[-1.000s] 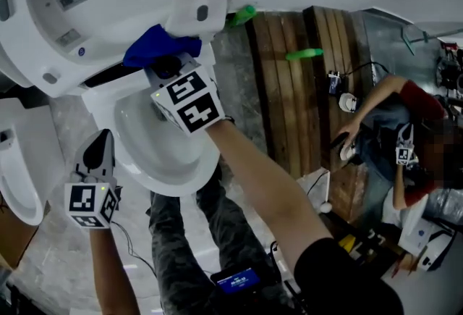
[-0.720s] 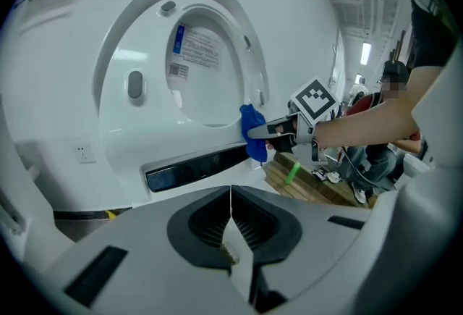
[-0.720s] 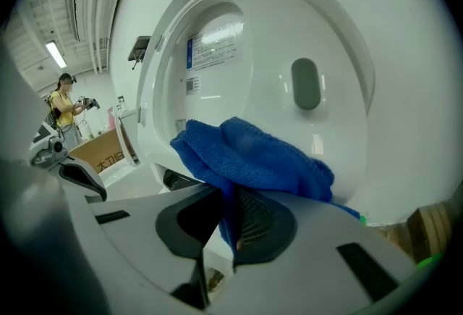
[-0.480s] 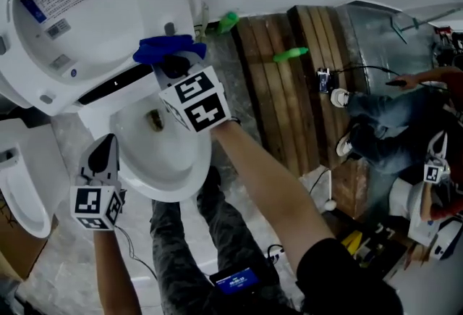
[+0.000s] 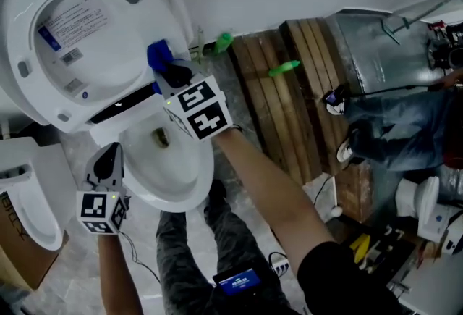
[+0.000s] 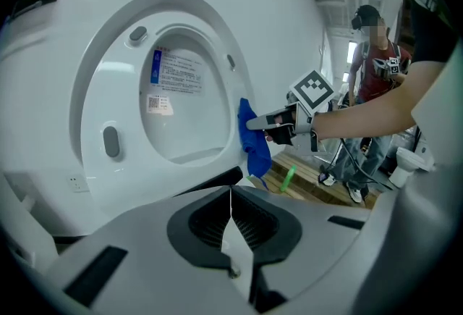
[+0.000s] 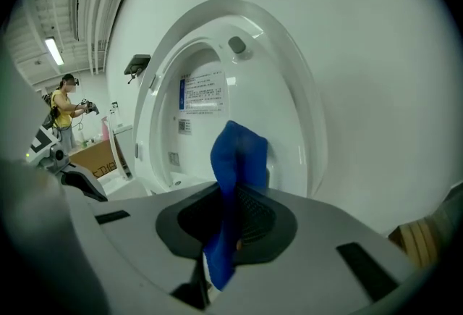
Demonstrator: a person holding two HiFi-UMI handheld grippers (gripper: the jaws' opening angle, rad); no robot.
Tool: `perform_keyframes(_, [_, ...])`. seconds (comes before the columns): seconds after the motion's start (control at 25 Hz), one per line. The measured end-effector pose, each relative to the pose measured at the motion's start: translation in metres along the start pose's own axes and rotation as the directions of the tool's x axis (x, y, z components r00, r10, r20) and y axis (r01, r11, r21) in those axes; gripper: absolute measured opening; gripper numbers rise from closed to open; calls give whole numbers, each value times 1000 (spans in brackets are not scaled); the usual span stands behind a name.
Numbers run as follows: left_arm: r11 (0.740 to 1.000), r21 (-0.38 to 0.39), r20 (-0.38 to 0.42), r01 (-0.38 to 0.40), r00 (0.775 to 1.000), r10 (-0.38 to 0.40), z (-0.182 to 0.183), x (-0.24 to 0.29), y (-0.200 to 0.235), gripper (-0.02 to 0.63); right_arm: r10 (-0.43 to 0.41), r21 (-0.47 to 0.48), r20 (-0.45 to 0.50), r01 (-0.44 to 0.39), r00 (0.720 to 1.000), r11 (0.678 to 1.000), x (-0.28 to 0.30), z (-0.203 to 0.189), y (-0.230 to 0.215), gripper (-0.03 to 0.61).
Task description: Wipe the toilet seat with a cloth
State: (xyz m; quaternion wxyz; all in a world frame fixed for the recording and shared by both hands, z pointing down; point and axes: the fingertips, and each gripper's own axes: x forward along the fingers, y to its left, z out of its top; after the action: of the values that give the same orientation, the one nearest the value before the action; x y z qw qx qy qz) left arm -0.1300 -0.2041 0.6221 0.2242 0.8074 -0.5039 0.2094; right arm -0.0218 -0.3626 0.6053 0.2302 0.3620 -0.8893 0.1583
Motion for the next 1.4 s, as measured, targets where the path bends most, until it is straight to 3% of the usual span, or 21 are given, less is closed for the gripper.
perform_keyframes(0.36, [1000,18,25,0,1000,0,27,-17,18,14,-54,24,51,53,997,998,-4,55,-12,44])
perform_keyframes(0.88, [999,31,80,16,997,-18,82,-22,44,14,-72,-66,97,79,993,995,-11,135,-8,44])
perform_keyframes(1.08, [999,34,77,18,997,-20,111,-35,54,14,-67,-92,43,71,997,993,-14,157,1,44])
perform_keyframes(1.4, [998,68,156,-8,988,-3,176,-54,74,14,-77,-108,14,78,997,991,-21,180,13,44])
